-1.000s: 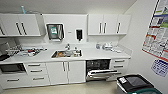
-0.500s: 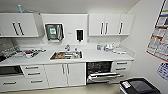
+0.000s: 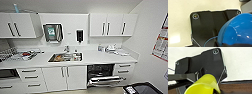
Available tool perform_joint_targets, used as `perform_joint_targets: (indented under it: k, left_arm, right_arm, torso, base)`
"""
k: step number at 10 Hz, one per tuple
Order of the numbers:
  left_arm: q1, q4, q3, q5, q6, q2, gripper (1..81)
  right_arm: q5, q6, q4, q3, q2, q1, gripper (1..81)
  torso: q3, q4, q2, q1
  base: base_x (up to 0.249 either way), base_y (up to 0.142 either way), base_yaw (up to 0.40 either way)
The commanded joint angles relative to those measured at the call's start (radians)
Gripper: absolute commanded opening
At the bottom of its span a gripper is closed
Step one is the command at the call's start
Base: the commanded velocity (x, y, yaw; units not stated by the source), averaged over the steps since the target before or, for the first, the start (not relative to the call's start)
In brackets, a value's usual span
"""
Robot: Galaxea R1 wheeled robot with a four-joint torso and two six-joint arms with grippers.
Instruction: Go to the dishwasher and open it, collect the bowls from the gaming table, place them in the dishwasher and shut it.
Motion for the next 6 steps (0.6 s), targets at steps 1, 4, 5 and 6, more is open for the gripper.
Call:
perform_joint_targets:
  k: [1, 4, 5, 6]
  left_arm:
    - [-0.041, -0.001, -0.001, 0.036, 0.007, -0.012, 1.0]
    - [-0.041, 0.001, -0.001, 0.036, 0.007, -0.012, 1.0]
    - [-0.041, 0.002, -0.001, 0.038, 0.007, -0.012, 1.0]
    - [-0.041, 0.002, -0.001, 0.036, 0.007, -0.011, 1.0]
  right_arm:
    - [-0.055, -0.003, -0.006, 0.006, -0.021, 0.04, 1.0]
    - [-0.058, -0.003, -0.006, 0.003, -0.015, 0.04, 1.0]
    - [-0.058, -0.003, -0.006, 0.003, -0.015, 0.04, 1.0]
    - [-0.058, -0.003, -0.004, 0.002, -0.015, 0.042, 1.0]
  torso:
    - [0.0, 0.0, 0.0, 0.0]
    - [0.0, 0.0, 0.0, 0.0]
    - [0.0, 0.0, 0.0, 0.0]
    - [0.0, 0.0, 0.0, 0.0]
  base:
    - [0.186, 0.0, 0.0]
    - [0.186, 0.0, 0.0]
    - [0.186, 0.0, 0.0]
    - [0.186, 0.0, 0.0]
